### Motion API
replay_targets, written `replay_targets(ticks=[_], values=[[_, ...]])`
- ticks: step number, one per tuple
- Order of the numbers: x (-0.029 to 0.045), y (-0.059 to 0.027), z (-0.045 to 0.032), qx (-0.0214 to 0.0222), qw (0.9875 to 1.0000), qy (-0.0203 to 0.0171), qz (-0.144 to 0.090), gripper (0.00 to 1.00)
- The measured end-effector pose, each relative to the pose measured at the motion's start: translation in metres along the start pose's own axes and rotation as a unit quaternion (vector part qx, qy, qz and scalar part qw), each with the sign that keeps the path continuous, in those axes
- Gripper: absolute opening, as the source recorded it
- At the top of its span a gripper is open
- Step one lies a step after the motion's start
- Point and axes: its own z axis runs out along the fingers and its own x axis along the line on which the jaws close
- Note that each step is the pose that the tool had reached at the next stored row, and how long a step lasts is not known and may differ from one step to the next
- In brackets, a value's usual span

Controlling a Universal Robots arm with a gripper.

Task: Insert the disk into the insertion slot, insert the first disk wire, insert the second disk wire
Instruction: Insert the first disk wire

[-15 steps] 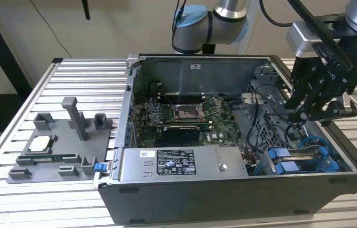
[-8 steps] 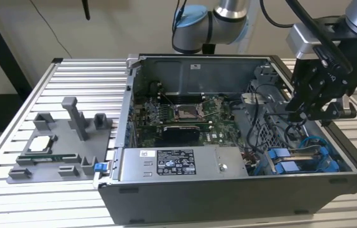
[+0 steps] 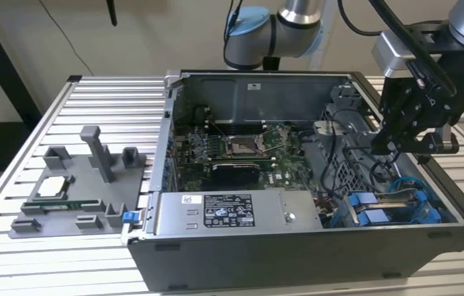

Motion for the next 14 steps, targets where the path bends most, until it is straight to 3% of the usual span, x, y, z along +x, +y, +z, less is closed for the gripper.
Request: replay_targets(ticks=[10,12,14], values=[[0.0000,0.0000,0.0002,0.0000,1.0000,0.0002,0.000,0.00],[0.0002,-0.0001,0.0006,0.0001,1.0000,0.0056,0.000,0.00],[0.0003,-0.0003,0.0013,0.0003,0.9999,0.0138,0.000,0.00]])
